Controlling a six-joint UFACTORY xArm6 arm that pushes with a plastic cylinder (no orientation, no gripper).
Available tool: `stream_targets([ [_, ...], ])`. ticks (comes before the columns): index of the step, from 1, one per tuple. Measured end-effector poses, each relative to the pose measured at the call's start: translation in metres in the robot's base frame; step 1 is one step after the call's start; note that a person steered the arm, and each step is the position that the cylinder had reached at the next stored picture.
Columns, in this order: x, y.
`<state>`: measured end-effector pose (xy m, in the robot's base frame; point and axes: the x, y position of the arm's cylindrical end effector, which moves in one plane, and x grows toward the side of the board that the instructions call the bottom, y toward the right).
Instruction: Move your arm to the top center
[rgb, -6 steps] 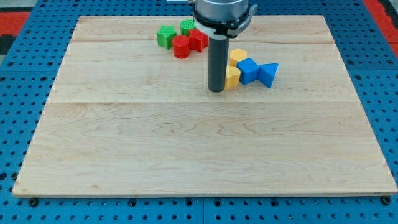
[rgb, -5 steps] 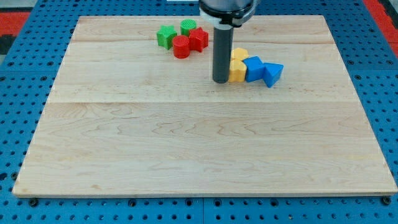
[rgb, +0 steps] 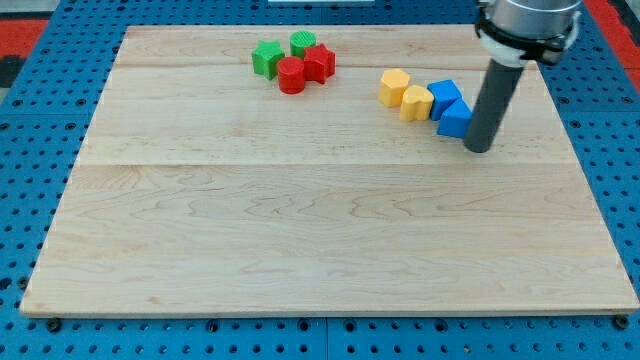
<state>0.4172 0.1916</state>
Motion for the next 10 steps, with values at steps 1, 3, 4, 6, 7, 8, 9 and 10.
stream_targets([
  [1, -0.026, 0.016],
  [3, -0.074, 0.023],
  [4, -0.161, 0.051],
  [6, -0.2, -0.01],
  [7, -0.217, -0.043],
  [8, -0.218, -0.082],
  [9, -0.218, -0.119],
  [10, -0.218, -0.15],
])
